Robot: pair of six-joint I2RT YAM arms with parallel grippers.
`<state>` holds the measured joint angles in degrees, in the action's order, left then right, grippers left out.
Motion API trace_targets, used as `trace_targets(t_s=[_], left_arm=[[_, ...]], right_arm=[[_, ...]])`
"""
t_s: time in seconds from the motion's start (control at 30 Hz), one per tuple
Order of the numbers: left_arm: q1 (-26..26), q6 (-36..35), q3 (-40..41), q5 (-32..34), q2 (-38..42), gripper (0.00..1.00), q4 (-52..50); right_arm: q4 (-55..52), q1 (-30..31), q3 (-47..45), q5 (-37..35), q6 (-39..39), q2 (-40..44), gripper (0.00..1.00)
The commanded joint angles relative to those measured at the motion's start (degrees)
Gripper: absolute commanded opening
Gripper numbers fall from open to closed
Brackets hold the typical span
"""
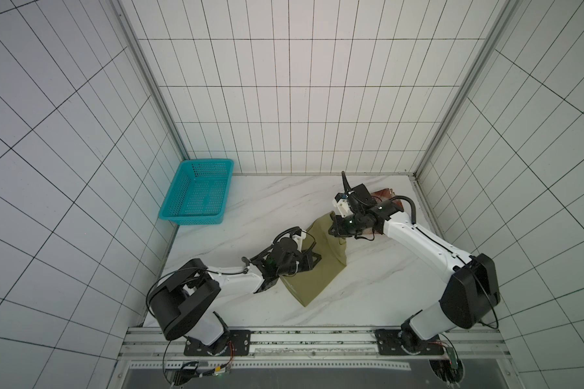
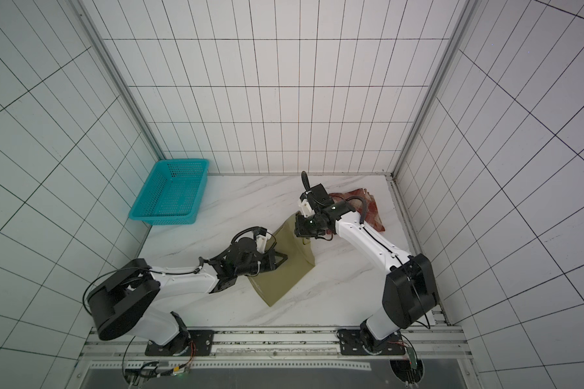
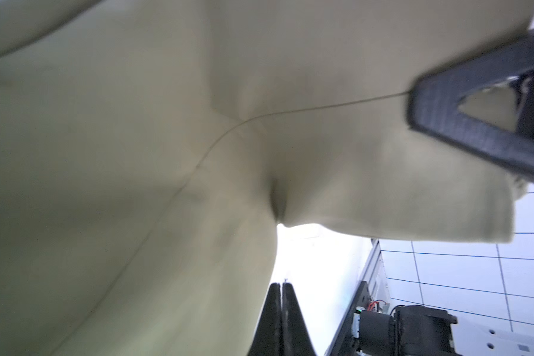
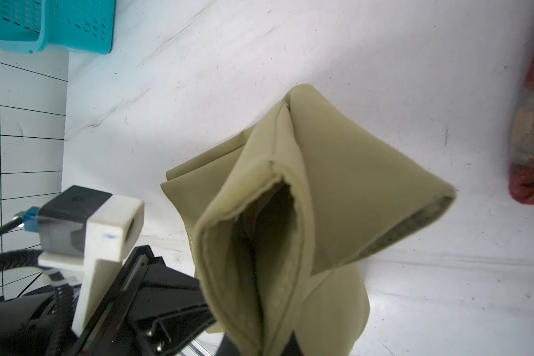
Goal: Fold and stack skirts
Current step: Fold the skirt at the center of the table.
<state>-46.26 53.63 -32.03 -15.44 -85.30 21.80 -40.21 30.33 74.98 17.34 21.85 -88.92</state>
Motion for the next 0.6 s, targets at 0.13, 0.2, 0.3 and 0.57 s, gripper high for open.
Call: trace_targets(t_s=[0.13, 0.2, 0.3, 0.57], left_arm=[[2.1, -3.7, 6.3, 1.4, 1.3, 0.00, -7.4], [2.0, -3.7, 6.8, 1.5, -0.5, 0.00, -6.9], [2.1, -3.3, 6.7, 0.7, -4.4, 0.00, -4.7], [1.6, -1.7, 4.9, -1.5, -12.6, 0.00, 1.1]], right_arm=[[1.0, 0.1, -1.7, -0.8, -1.5, 0.1, 0.00], [0.8, 0.2, -1.4, -0.8, -1.6, -0.2, 0.00], [0.7, 0.2, -1.1, -0.8, -1.6, -0.3, 0.00], [1.3, 2.1, -1.5, -0.7, 1.8, 2.5, 0.00]])
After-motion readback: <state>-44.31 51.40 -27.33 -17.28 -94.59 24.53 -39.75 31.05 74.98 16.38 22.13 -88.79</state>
